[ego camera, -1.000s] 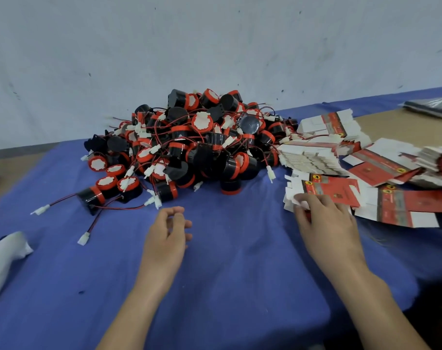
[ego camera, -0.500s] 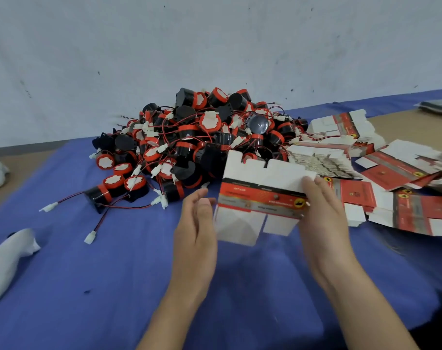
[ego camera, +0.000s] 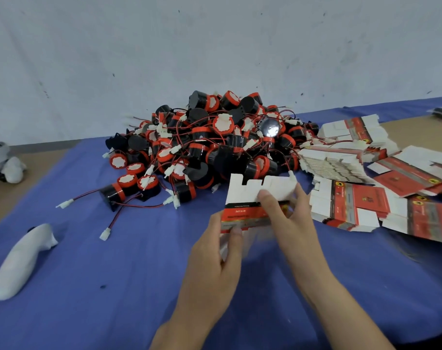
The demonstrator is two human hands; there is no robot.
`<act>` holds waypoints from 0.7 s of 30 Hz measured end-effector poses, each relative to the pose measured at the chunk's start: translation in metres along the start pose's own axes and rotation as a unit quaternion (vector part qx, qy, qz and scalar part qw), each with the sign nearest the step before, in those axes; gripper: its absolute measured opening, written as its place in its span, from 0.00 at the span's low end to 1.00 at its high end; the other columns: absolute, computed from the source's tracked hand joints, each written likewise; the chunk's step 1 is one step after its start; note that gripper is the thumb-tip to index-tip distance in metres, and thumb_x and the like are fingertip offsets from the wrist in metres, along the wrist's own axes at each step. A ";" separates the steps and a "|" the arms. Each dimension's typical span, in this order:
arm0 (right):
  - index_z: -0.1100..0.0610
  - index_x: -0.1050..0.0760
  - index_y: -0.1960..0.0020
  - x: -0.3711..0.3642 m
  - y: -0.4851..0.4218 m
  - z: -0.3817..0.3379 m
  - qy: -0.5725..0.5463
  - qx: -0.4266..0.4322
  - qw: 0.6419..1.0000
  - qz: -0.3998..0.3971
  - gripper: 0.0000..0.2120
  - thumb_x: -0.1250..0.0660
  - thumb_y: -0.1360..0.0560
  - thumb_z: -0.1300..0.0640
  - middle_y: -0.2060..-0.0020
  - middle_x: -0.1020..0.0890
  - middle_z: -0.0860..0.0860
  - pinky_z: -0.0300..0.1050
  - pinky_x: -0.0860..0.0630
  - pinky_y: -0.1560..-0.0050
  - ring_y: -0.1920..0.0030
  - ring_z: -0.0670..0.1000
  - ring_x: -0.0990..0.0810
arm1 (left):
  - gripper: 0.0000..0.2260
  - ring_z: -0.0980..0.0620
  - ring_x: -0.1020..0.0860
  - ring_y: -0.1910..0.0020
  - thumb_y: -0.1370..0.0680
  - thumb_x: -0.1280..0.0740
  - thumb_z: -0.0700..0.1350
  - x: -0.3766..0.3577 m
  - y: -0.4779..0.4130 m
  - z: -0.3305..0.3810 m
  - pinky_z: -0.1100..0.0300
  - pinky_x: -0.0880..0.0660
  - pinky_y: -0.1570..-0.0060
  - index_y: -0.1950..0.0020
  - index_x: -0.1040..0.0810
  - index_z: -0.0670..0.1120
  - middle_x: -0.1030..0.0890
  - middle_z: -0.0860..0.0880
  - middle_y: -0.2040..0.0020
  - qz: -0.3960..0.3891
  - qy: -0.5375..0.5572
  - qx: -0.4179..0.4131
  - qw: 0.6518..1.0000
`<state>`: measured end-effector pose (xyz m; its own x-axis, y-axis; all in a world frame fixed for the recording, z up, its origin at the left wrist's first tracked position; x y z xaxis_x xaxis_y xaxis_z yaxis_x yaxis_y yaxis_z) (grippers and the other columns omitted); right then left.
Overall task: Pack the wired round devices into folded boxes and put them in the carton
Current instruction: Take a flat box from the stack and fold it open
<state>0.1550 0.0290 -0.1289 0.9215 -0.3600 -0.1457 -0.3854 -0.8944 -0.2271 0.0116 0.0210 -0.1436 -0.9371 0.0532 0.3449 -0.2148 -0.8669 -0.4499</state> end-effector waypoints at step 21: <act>0.42 0.28 0.38 0.000 0.004 0.000 -0.041 -0.016 0.997 -0.059 0.32 0.26 0.40 0.36 0.45 0.18 0.45 0.28 0.23 0.57 0.49 0.38 0.18 | 0.17 0.70 0.23 0.42 0.19 0.37 0.49 0.012 0.001 0.020 0.78 0.28 0.51 0.40 0.25 0.73 0.20 0.68 0.41 -0.146 0.157 0.037 0.976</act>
<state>0.1536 0.0250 -0.1296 0.9526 -0.2308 -0.1983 -0.2721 -0.9378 -0.2158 0.0061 0.0103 -0.1233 -0.8792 0.4428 0.1757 -0.4763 -0.8245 -0.3054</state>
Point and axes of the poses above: each hand's wrist, its own y-axis away from the middle knuckle, its own x-axis out of the back of the hand, z = x × y, the point moved 1 cm from there along -y, towards the middle knuckle
